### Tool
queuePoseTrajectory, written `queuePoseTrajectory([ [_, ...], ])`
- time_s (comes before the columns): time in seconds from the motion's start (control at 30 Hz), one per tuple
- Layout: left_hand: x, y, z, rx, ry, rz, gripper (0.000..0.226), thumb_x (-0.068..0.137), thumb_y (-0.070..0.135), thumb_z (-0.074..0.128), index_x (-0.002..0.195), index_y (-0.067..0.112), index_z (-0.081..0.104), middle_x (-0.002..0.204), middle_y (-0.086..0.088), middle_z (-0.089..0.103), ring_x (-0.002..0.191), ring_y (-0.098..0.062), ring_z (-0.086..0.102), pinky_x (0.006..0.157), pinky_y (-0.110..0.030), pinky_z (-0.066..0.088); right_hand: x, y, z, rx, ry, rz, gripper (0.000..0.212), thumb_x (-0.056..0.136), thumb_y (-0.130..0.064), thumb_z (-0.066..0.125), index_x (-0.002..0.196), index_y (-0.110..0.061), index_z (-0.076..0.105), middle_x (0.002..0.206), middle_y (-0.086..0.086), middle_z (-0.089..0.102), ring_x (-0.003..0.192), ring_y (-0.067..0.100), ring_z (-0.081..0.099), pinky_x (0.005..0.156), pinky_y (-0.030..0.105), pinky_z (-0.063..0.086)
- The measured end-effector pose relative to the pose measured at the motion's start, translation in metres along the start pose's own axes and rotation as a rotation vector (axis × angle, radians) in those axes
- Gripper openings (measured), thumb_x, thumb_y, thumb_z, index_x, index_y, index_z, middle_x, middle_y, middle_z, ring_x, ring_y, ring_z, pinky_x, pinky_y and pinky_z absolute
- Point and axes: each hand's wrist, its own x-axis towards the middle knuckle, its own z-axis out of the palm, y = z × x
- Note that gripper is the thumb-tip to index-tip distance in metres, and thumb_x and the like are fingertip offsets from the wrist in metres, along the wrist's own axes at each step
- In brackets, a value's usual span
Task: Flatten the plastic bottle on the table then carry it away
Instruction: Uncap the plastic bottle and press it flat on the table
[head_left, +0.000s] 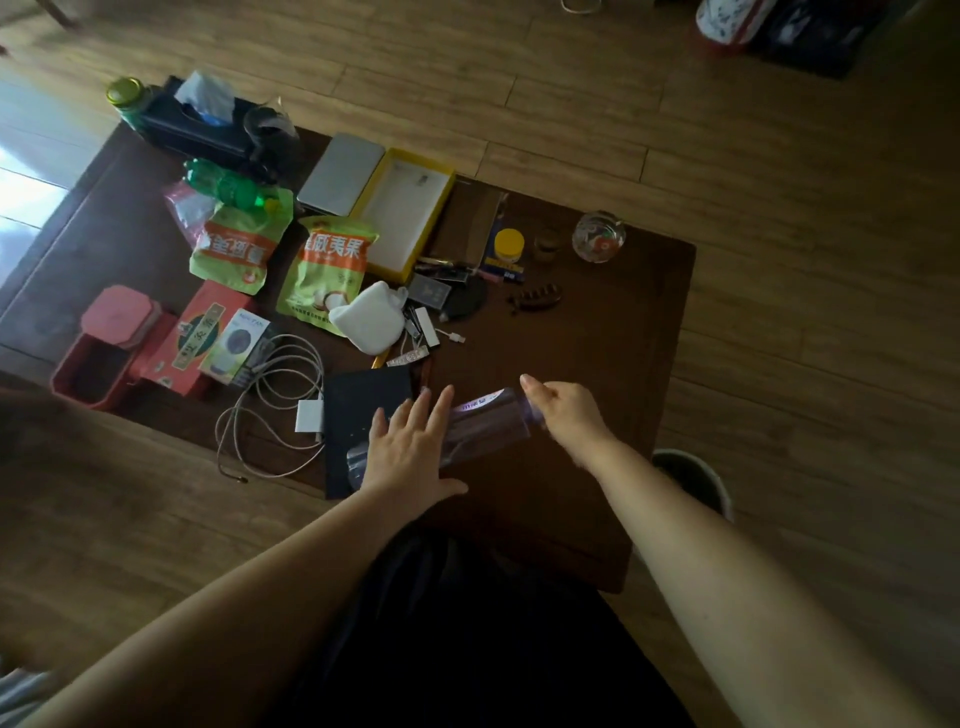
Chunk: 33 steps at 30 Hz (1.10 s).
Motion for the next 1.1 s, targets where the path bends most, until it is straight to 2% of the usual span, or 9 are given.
queuePoseTrajectory([
  [0.1, 0.011, 0.007, 0.002, 0.007, -0.006, 0.021, 0.103, 0.071, 0.053, 0.068, 0.149, 0.027, 0.005, 0.139, -0.006, 0.048, 0.124, -0.029, 0.048, 0.103, -0.045, 0.038, -0.012, 0.008, -0.006, 0.019, 0.036, -0.035, 0.053, 0.090, -0.059, 0.043, 0.056, -0.020, 0.053, 0.059, 0.002, 0.056, 0.057, 0.016, 0.052, 0.058, 0.031, 0.040],
  [0.23, 0.017, 0.011, 0.002, -0.113, -0.102, 0.099, 0.093, 0.073, 0.043, 0.068, 0.146, 0.024, 0.015, 0.128, -0.007, 0.056, 0.110, -0.028, 0.057, 0.084, -0.040, 0.048, -0.024, 0.014, -0.015, -0.077, 0.136, -0.160, 0.048, 0.096, -0.049, 0.041, 0.056, -0.024, 0.045, 0.052, -0.007, 0.046, 0.049, 0.008, 0.045, 0.049, 0.025, 0.033],
  [0.37, 0.022, 0.008, -0.001, -0.342, -0.293, 0.121, 0.087, 0.071, 0.037, 0.076, 0.140, 0.024, 0.026, 0.115, -0.006, 0.062, 0.087, -0.016, 0.056, 0.071, -0.027, 0.041, -0.026, 0.016, -0.026, -0.001, -0.043, -0.213, 0.031, 0.098, -0.040, 0.044, 0.097, -0.018, 0.065, 0.089, -0.004, 0.065, 0.086, 0.010, 0.062, 0.076, 0.026, 0.049],
  [0.47, 0.025, 0.002, 0.001, -0.358, -0.319, 0.118, 0.090, 0.071, 0.038, 0.077, 0.143, 0.024, 0.024, 0.123, -0.007, 0.059, 0.102, -0.022, 0.058, 0.078, -0.030, 0.045, -0.022, 0.019, -0.031, 0.083, -0.179, -0.160, 0.031, 0.098, -0.035, 0.048, 0.123, -0.022, 0.061, 0.127, -0.002, 0.059, 0.119, 0.013, 0.053, 0.101, 0.034, 0.045],
  [0.63, 0.051, 0.004, 0.012, -0.193, -0.276, 0.105, 0.101, 0.069, 0.049, 0.074, 0.147, 0.032, 0.012, 0.134, -0.003, 0.052, 0.116, -0.024, 0.054, 0.089, -0.037, 0.050, 0.006, 0.040, -0.026, 0.137, -0.243, -0.047, 0.035, 0.097, -0.023, 0.052, 0.131, -0.030, 0.057, 0.139, -0.004, 0.049, 0.128, 0.011, 0.042, 0.110, 0.037, 0.036],
  [0.73, 0.082, 0.015, 0.032, -0.099, -0.225, 0.128, 0.101, 0.071, 0.051, 0.070, 0.148, 0.031, 0.008, 0.133, -0.002, 0.052, 0.119, -0.023, 0.051, 0.093, -0.039, 0.048, 0.033, 0.062, -0.015, 0.256, -0.134, 0.001, 0.030, 0.097, -0.025, 0.052, 0.126, -0.024, 0.060, 0.130, 0.002, 0.058, 0.119, 0.015, 0.055, 0.091, 0.025, 0.052],
  [0.83, 0.116, 0.024, 0.064, -0.066, -0.211, 0.122, 0.100, 0.073, 0.051, 0.068, 0.148, 0.030, 0.006, 0.133, -0.002, 0.051, 0.120, -0.023, 0.051, 0.095, -0.039, 0.045, 0.064, 0.091, 0.002, 0.351, -0.013, 0.107, 0.027, 0.098, -0.024, 0.051, 0.122, -0.026, 0.062, 0.121, -0.001, 0.061, 0.099, 0.002, 0.060, 0.067, 0.007, 0.051],
  [0.97, 0.151, 0.024, 0.111, -0.024, -0.213, 0.095, 0.101, 0.073, 0.053, 0.067, 0.148, 0.029, 0.004, 0.134, -0.004, 0.050, 0.121, -0.024, 0.050, 0.098, -0.041, 0.043, 0.100, 0.128, 0.028, 0.464, -0.031, 0.238, 0.028, 0.099, -0.025, 0.047, 0.122, -0.032, 0.061, 0.124, -0.007, 0.058, 0.115, 0.008, 0.055, 0.103, 0.032, 0.046],
  [1.1, 0.174, 0.015, 0.147, -0.036, -0.153, 0.077, 0.100, 0.071, 0.059, 0.064, 0.147, 0.032, 0.004, 0.130, -0.002, 0.051, 0.118, -0.022, 0.050, 0.096, -0.039, 0.044, 0.135, 0.149, 0.046, 0.331, -0.042, 0.240, 0.030, 0.101, -0.027, 0.042, 0.125, -0.035, 0.059, 0.133, 0.000, 0.050, 0.124, 0.015, 0.048, 0.107, 0.035, 0.042],
])
